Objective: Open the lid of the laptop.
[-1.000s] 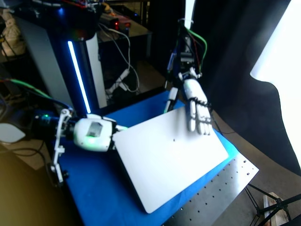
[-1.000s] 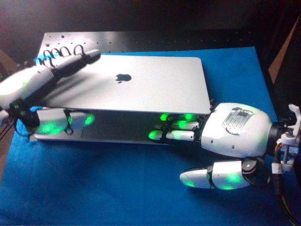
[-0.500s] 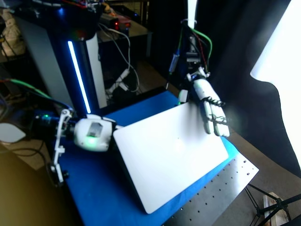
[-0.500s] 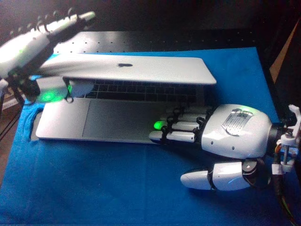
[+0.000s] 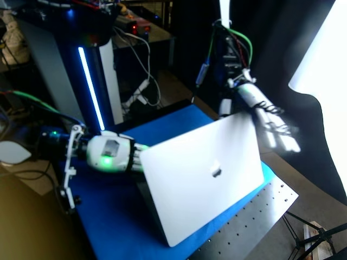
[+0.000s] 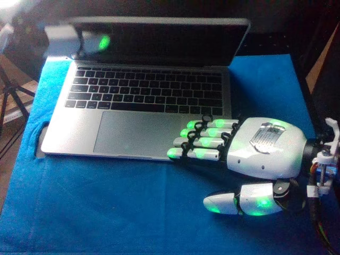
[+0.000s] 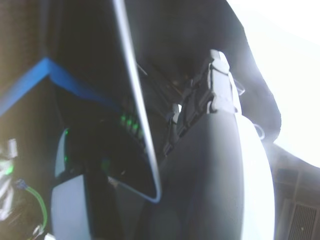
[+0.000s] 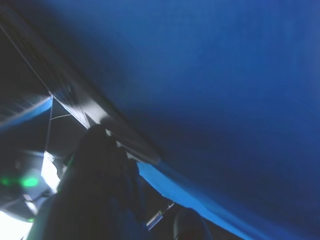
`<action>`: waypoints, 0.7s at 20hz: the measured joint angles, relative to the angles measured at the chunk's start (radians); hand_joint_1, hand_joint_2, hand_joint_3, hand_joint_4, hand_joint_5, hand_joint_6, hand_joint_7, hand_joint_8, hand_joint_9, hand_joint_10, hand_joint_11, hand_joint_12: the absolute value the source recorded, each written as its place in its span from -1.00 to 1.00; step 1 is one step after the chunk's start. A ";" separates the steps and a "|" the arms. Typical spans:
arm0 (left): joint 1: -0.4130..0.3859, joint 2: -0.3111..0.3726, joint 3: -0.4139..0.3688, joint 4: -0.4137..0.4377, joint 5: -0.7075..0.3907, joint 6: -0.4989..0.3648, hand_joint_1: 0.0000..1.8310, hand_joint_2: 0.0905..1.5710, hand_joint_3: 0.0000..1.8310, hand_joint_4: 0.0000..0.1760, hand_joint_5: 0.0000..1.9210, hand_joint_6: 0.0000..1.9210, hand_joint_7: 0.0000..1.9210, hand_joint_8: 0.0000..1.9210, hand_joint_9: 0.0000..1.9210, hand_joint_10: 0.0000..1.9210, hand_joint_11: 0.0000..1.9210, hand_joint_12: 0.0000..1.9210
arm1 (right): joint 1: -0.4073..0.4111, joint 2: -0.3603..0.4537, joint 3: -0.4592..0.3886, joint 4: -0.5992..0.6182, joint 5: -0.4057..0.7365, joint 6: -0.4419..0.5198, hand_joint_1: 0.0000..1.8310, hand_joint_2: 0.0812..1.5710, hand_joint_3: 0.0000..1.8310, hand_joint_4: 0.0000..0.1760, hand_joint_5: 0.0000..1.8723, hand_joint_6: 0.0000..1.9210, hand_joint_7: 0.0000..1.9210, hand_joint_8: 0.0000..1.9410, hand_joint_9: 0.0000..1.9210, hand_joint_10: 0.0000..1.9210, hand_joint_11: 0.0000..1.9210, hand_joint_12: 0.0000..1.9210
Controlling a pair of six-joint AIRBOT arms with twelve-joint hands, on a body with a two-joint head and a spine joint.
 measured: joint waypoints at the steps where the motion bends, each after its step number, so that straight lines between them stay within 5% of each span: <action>1: -0.028 -0.008 0.015 0.004 0.032 0.021 0.02 0.36 -1.00 1.00 -0.95 -1.00 -0.92 -0.99 -0.97 -1.00 -0.99 -0.99 | 0.000 0.000 0.000 -0.003 0.000 0.000 -1.00 0.67 -1.00 -1.00 -0.86 -0.99 -0.85 -1.00 -0.88 -1.00 -0.88 -0.98; 9: -0.318 -0.195 0.308 0.024 0.420 0.164 -0.11 0.39 -1.00 1.00 -0.92 -0.99 -0.96 -1.00 -1.00 -1.00 -1.00 -1.00 | 0.000 -0.002 0.002 -0.048 0.007 0.001 -1.00 0.70 -0.99 -1.00 -0.86 -0.99 -0.86 -1.00 -0.90 -1.00 -0.84 -0.96; 14: -0.388 -0.290 0.454 -0.061 0.560 0.299 -0.14 0.43 -0.99 1.00 -1.00 -1.00 -1.00 -1.00 -1.00 -1.00 -1.00 -1.00 | 0.002 -0.009 0.012 -0.070 0.013 0.001 -1.00 0.67 -1.00 -1.00 -0.85 -1.00 -0.88 -1.00 -0.90 -1.00 -0.85 -0.96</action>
